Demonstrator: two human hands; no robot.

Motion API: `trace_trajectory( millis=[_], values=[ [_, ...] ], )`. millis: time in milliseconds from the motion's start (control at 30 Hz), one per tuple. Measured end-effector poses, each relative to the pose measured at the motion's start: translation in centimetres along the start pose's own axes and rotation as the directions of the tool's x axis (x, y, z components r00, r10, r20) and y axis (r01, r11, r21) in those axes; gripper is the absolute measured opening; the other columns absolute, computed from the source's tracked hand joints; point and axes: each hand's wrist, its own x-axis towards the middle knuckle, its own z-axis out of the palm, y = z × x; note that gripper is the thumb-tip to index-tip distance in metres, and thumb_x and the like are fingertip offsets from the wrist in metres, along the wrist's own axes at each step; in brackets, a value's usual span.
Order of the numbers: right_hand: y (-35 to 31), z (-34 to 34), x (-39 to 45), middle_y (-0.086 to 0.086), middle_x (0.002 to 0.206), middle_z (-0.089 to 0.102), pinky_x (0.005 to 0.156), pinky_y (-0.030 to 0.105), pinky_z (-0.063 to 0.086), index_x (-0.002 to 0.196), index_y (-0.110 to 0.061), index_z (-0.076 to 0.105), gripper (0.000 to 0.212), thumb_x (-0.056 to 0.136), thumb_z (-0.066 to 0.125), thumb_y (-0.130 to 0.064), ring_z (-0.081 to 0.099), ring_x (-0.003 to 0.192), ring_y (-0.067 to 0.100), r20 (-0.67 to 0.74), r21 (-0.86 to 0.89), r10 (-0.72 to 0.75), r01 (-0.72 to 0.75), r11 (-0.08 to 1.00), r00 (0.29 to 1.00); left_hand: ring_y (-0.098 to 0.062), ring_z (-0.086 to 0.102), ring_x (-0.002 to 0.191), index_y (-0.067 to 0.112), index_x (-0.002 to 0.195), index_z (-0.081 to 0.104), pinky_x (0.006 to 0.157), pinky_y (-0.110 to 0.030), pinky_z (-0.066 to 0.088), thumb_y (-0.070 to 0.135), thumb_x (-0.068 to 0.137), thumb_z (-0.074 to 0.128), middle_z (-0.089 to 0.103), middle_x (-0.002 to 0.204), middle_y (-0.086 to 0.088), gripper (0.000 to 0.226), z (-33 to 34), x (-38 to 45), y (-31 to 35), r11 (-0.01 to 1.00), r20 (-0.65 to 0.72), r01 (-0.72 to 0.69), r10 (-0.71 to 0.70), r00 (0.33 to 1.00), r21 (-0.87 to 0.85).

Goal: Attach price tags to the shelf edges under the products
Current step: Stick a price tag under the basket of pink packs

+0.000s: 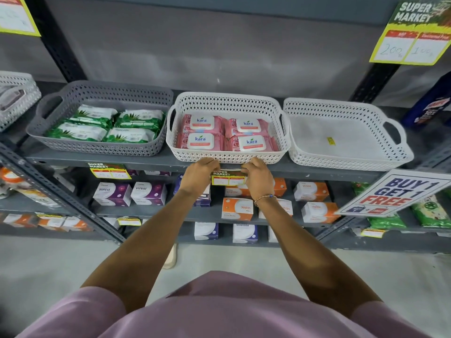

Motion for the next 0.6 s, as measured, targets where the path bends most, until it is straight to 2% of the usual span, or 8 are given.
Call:
trace_trajectory(
  millis=[67, 133, 167, 233, 300, 400, 500, 600],
  values=[
    [0.0, 0.1, 0.0, 0.019, 0.077, 0.060, 0.060, 0.040, 0.058, 0.076, 0.005, 0.067, 0.009, 0.072, 0.068, 0.014, 0.062, 0.075, 0.034, 0.005, 0.018, 0.000, 0.000, 1.000, 1.000, -0.036, 0.064, 0.087, 0.003, 0.098, 0.066, 0.068, -0.042, 0.055, -0.022, 0.068, 0.054, 0.067, 0.102, -0.016, 0.040, -0.1, -0.1, 0.0, 1.000, 0.025, 0.002, -0.002, 1.000, -0.022],
    [-0.4, 0.2, -0.1, 0.022, 0.083, 0.059, 0.070, 0.044, 0.058, 0.081, 0.008, 0.066, 0.009, 0.073, 0.068, 0.013, 0.060, 0.083, 0.037, 0.020, 0.045, 0.006, -0.007, 0.999, 1.000, -0.036, 0.063, 0.086, 0.003, 0.096, 0.065, 0.070, -0.043, 0.055, -0.014, 0.074, 0.057, 0.067, 0.100, -0.016, 0.029, -0.3, -0.2, 0.0, 0.998, 0.029, 0.010, -0.008, 1.000, -0.057],
    [-0.7, 0.2, -0.2, 0.023, 0.087, 0.059, 0.075, 0.045, 0.056, 0.083, 0.008, 0.066, 0.010, 0.075, 0.071, 0.005, 0.059, 0.086, 0.038, 0.023, 0.042, 0.013, -0.014, 0.999, 1.000, -0.035, 0.063, 0.085, 0.003, 0.095, 0.065, 0.070, -0.043, 0.055, -0.007, 0.078, 0.059, 0.067, 0.098, -0.015, 0.021, -0.3, -0.2, 0.1, 0.997, 0.024, 0.018, -0.016, 1.000, -0.074],
    [-1.3, 0.3, -0.3, 0.023, 0.093, 0.058, 0.080, 0.044, 0.052, 0.087, 0.006, 0.064, 0.027, 0.079, 0.074, -0.018, 0.056, 0.090, 0.037, 0.035, -0.012, 0.055, -0.055, 0.998, 0.998, -0.032, 0.063, 0.083, 0.006, 0.093, 0.064, 0.068, -0.040, 0.054, 0.006, 0.081, 0.065, 0.067, 0.094, -0.012, 0.012, -0.2, -0.2, 0.4, 0.996, 0.011, 0.046, -0.046, 0.999, -0.077],
    [-1.7, 0.3, -0.5, 0.023, 0.097, 0.058, 0.081, 0.045, 0.050, 0.090, 0.005, 0.063, 0.036, 0.079, 0.072, -0.029, 0.055, 0.092, 0.037, 0.048, -0.061, 0.082, -0.079, 0.995, 0.995, -0.031, 0.062, 0.080, 0.006, 0.090, 0.063, 0.064, -0.036, 0.050, 0.017, 0.082, 0.069, 0.067, 0.090, -0.011, 0.015, 0.1, 0.0, 1.1, 0.996, -0.019, 0.069, -0.070, 0.997, -0.058],
    [-1.9, 0.3, -0.6, 0.022, 0.092, 0.059, 0.076, 0.045, 0.054, 0.084, 0.003, 0.063, 0.025, 0.076, 0.076, -0.016, 0.058, 0.086, 0.039, 0.023, -0.072, 0.094, -0.092, 0.993, 0.995, -0.030, 0.061, 0.082, 0.005, 0.088, 0.061, 0.061, -0.037, 0.049, 0.020, 0.084, 0.066, 0.066, 0.088, -0.012, 0.016, 0.4, 0.1, 2.1, 0.996, -0.037, 0.094, -0.093, 0.995, 0.009],
    [-1.4, 0.1, -0.5, 0.019, 0.080, 0.061, 0.066, 0.040, 0.058, 0.074, 0.002, 0.064, 0.017, 0.067, 0.079, 0.002, 0.062, 0.077, 0.036, -0.002, -0.029, 0.046, -0.046, 0.999, 0.999, -0.034, 0.062, 0.076, 0.005, 0.083, 0.059, 0.055, -0.036, 0.048, 0.005, 0.083, 0.061, 0.064, 0.083, -0.013, 0.002, 0.6, 0.1, 1.9, 0.995, -0.027, 0.088, -0.087, 0.996, 0.040],
    [-0.6, -0.2, -0.3, 0.020, 0.078, 0.061, 0.061, 0.039, 0.057, 0.074, 0.005, 0.066, 0.010, 0.070, 0.072, 0.012, 0.063, 0.076, 0.036, 0.031, 0.008, 0.015, -0.015, 1.000, 0.999, -0.035, 0.062, 0.075, 0.005, 0.085, 0.062, 0.056, -0.037, 0.049, -0.012, 0.076, 0.057, 0.066, 0.085, -0.014, 0.020, 0.3, 0.0, 0.7, 0.998, 0.015, 0.055, -0.056, 0.998, 0.036]
  ],
)
